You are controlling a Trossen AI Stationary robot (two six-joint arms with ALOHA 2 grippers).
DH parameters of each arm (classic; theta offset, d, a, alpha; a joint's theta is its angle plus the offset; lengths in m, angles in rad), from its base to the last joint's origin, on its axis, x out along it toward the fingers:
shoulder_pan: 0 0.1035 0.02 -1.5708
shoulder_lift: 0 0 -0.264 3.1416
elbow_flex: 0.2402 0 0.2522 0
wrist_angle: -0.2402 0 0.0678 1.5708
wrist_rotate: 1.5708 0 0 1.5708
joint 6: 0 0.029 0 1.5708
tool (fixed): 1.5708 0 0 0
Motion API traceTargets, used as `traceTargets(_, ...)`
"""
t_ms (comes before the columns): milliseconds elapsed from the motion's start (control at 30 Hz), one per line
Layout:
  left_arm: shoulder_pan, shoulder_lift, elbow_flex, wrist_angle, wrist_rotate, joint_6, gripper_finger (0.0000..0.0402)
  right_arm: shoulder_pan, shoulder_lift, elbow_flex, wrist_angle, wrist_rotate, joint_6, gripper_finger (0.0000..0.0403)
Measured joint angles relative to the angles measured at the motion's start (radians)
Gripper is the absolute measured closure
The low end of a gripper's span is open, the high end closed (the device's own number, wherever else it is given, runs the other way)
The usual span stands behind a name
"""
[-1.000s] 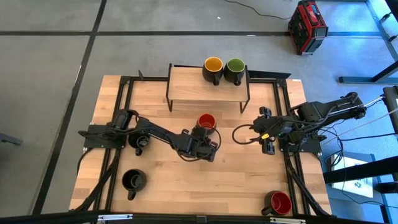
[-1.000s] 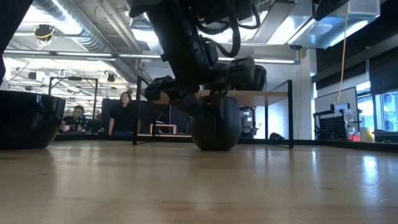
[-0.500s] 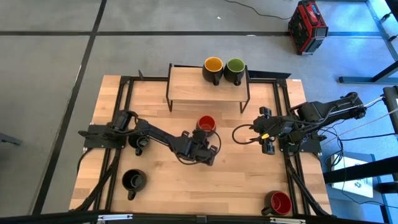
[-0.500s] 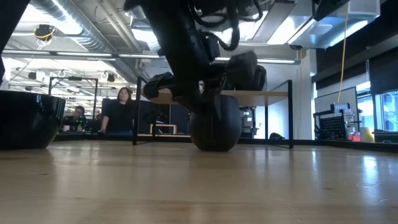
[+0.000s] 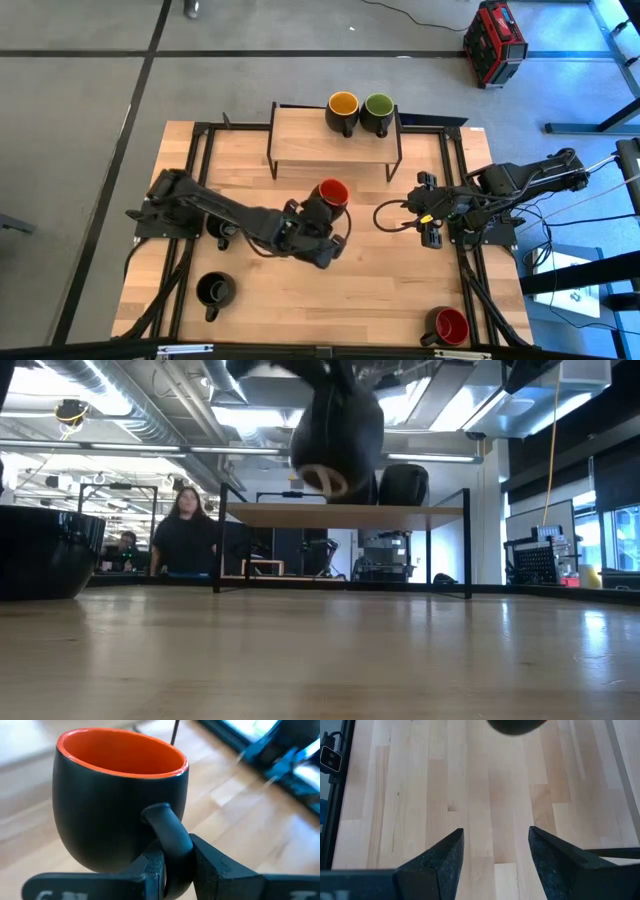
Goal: Place coffee mugs
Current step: Put the orange mug on the shelf
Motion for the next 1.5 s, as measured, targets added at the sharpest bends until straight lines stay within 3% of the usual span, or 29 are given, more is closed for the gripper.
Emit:
traceTargets(100,0.001,-0.047,0.008,-0.003,-0.016,0.04,0.0343,0.0,0.0,0.0,0.0,0.0,0.0,0.0194)
traceTargets(433,0.058,-0.186,0.01,-0.152,-0.282,0.044,0.0344,0.0,0.0,0.0,0.005,0.072,0.027,0.0194)
traceTargets(533,0.111,-0.19,0.01,-0.176,-0.318,0.051,0.0344,0.0,0.0,0.0,0.022,0.105,0.044,0.0194)
traceTargets(767,0.252,-0.182,-0.015,-0.129,-0.266,0.179,0.0346,0.0,0.0,0.0,0.048,0.115,0.066,0.0194)
traceTargets(933,0.314,-0.186,-0.104,-0.012,-0.239,0.232,0.0346,0.0,0.0,0.0,0.047,0.132,0.076,0.0194)
traceTargets(1100,0.36,-0.193,-0.204,0.19,-0.137,0.321,0.0347,0.0,0.0,0.0,0.047,0.132,0.092,0.0194)
traceTargets(1500,0.462,-0.197,-0.323,0.432,-0.134,0.414,0.0348,0.0,0.0,0.0,0.046,0.133,0.106,0.0194)
